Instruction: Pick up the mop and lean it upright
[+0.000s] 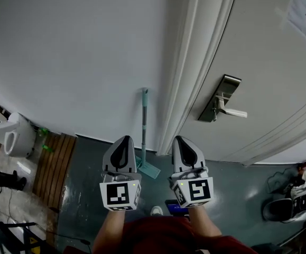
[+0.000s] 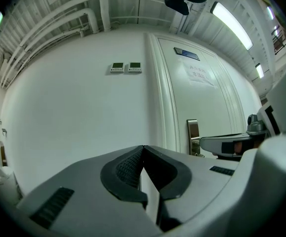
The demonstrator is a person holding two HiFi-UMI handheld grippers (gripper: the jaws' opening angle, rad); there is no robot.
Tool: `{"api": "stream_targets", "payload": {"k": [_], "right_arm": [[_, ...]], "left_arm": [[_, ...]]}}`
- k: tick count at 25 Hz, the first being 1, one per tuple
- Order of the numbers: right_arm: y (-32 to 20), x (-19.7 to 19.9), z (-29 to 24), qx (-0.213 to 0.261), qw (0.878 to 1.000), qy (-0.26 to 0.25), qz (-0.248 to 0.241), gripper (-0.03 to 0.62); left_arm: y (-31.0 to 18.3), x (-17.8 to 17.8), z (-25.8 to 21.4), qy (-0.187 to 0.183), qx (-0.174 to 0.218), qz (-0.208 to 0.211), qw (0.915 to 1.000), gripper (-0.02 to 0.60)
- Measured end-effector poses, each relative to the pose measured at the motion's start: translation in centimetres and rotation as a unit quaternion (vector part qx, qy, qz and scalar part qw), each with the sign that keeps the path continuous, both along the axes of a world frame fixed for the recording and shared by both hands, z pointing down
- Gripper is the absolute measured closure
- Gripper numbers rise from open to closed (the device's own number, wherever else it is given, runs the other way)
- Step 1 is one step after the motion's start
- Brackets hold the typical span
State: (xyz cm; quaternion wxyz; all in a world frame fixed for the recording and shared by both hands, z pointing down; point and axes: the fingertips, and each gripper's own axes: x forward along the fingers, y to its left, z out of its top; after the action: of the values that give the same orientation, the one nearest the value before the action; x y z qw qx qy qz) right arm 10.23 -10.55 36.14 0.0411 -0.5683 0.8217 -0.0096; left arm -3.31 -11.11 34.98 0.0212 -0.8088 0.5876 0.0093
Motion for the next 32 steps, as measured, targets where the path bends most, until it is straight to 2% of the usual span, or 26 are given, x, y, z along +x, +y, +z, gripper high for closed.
{"api": "stream_targets", "payload": {"k": [9,18,26,32], "right_arm": [[-5.5,-3.5,-0.2,-0.006,1.000,0.009,0.027,0.577],[-8.3,-6.5,-0.4,-0.008,0.997,0.020,0.071,0.577],[-9.2,-7.6,0.0,-0.012,0.996,0.025,0.089,0.577],[-9.8,-6.3,-0.1,-0.013,0.995,0.023,0.092,0.577]], "left_arm": [[-6.1,-3.6,0.0,0.010,-0.010,0.023,0.9996,0.568],[-10.0,-6.4,0.3,0.012,-0.015,0.064,0.9977,0.568],[-11.8,-6.8,1.0,0.016,-0.019,0.087,0.9959,0.569],[-12.6,-5.8,1.2,0.012,-0.019,0.090,0.9957,0.568]]}}
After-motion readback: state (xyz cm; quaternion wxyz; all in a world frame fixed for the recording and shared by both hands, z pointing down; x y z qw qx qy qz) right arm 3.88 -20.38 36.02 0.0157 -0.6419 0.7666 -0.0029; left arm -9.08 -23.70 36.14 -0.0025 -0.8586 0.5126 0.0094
